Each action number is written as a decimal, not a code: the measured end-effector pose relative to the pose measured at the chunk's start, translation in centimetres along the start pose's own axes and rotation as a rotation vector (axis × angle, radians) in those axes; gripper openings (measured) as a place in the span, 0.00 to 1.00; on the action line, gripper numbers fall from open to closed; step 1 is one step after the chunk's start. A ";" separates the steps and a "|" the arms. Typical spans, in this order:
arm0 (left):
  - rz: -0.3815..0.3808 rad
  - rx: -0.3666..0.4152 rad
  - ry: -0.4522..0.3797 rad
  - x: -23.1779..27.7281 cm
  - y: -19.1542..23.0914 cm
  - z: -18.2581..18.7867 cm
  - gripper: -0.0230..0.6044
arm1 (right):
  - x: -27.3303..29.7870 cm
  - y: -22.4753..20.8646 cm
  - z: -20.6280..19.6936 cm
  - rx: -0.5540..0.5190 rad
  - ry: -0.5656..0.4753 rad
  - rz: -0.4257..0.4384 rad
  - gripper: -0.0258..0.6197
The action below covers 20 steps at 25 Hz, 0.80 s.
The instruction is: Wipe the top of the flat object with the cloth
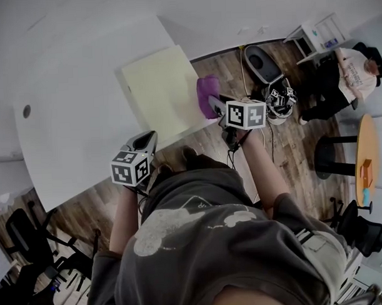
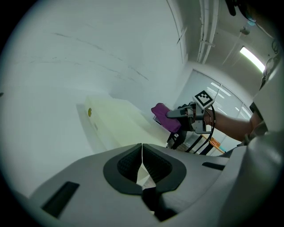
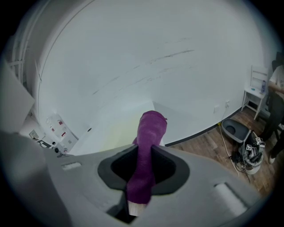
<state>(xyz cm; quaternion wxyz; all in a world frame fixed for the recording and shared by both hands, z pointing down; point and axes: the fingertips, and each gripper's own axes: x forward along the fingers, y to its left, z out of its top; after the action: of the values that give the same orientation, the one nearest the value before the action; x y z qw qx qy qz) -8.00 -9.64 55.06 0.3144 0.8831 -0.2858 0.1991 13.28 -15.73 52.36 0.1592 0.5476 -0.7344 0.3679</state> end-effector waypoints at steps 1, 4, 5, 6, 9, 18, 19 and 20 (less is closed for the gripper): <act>-0.003 0.006 -0.011 -0.3 0.1 0.4 0.04 | 0.0 0.6 0.1 -0.004 -0.006 0.005 0.16; 0.001 0.026 -0.036 -0.6 0.7 1.6 0.04 | 0.1 2.1 0.8 -0.025 -0.021 0.025 0.16; 0.005 0.031 -0.044 -0.6 0.9 2.0 0.04 | 0.1 2.6 1.0 -0.028 -0.027 0.035 0.16; 0.009 0.036 -0.051 -0.6 1.0 2.3 0.04 | 0.0 3.0 1.2 -0.030 -0.031 0.045 0.16; 0.024 0.047 -0.070 -0.9 0.9 3.1 0.04 | 0.1 3.8 1.6 -0.044 -0.041 0.066 0.16; 0.118 0.051 -0.157 -2.2 -0.3 5.0 0.04 | 0.6 5.6 2.3 -0.083 -0.022 0.199 0.16; 0.132 0.045 -0.169 -2.4 -0.7 5.2 0.04 | 0.4 5.6 2.3 -0.092 -0.017 0.213 0.16; 0.143 0.044 -0.177 -2.5 -1.1 5.3 0.04 | 0.2 5.7 2.2 -0.100 -0.013 0.227 0.16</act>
<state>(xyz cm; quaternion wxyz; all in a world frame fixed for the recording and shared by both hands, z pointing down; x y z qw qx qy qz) -8.27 -11.55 49.42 0.2536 0.8812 -0.3703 0.1483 8.37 -16.72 48.91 0.1389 0.4549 -0.8100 0.3431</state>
